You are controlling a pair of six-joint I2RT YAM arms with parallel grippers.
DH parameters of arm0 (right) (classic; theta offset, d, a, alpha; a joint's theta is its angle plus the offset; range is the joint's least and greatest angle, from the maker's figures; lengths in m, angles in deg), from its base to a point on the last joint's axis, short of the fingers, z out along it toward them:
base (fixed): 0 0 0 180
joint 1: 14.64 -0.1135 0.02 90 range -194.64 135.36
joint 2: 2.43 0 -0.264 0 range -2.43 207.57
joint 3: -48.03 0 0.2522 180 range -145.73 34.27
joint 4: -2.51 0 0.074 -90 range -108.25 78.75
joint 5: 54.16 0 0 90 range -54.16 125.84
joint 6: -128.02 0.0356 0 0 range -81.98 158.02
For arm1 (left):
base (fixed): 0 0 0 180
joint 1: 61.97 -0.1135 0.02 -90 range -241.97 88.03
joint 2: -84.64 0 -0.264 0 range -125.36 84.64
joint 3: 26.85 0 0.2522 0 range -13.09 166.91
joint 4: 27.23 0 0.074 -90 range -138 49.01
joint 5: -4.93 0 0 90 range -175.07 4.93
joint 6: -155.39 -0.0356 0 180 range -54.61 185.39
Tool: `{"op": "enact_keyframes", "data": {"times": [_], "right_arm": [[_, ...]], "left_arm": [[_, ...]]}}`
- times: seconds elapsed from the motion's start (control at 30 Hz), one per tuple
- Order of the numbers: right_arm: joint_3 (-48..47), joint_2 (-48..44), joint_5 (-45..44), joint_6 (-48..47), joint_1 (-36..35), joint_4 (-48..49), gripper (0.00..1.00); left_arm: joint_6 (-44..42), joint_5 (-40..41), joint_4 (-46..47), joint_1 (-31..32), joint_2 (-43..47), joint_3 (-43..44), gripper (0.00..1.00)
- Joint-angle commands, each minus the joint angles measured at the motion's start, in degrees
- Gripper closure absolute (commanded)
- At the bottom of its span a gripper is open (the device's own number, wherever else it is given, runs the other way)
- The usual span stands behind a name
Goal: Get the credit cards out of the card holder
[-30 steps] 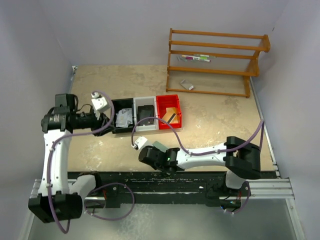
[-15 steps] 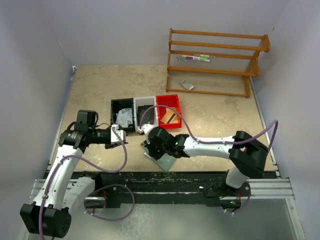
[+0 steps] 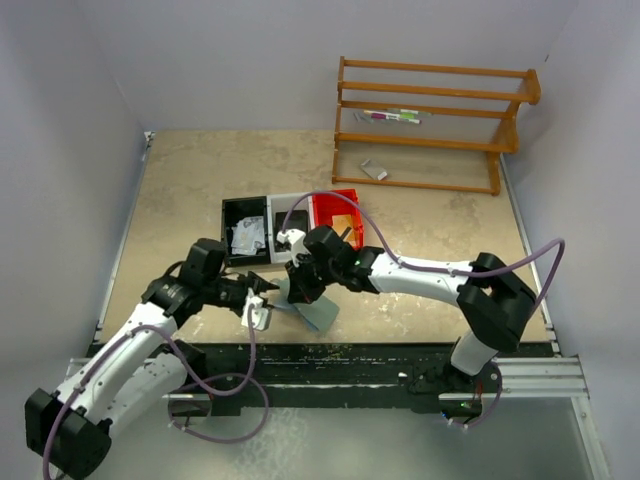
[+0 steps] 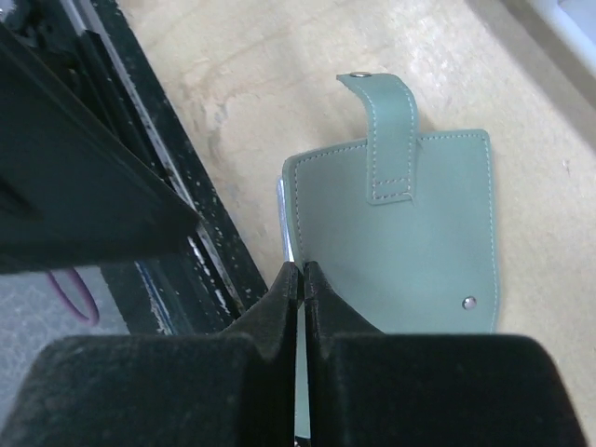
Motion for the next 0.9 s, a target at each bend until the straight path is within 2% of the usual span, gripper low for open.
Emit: {"op": "enact_keyframes", "data": {"times": [0.0, 0.1, 0.27, 0.6, 0.67, 0.83, 0.87], "right_arm": [[-3.81, 0.92, 5.79, -0.59, 1.02, 1.34, 1.00], [-3.89, 1.09, 6.44, -0.85, 1.98, 1.36, 1.00], [-3.40, 0.73, 7.36, -1.17, 2.87, 1.43, 1.00], [-2.15, 0.05, 8.87, -2.07, 3.53, 1.41, 1.00], [-2.12, -0.14, 9.34, -2.00, 3.56, 1.65, 1.00], [-1.77, -0.94, 9.70, -1.10, 3.97, 2.96, 1.00], [-1.36, -1.21, 9.64, -0.88, 4.15, 3.39, 0.94]], "left_arm": [[-4.07, 5.54, 8.75, 6.10, -4.46, -1.47, 0.51], [-3.81, 10.31, 15.45, 9.75, -7.31, -2.61, 0.52], [-5.86, 13.58, 16.63, 10.56, -11.67, -3.01, 0.63], [-3.82, 18.41, 18.72, 10.62, -11.70, -4.27, 0.69], [-3.61, 18.80, 19.24, 10.60, -12.16, -4.79, 0.76], [0.46, 17.19, 17.38, 10.56, -13.35, -3.26, 1.00], [0.90, 16.35, 15.65, 10.54, -13.65, -2.10, 1.00]]}}
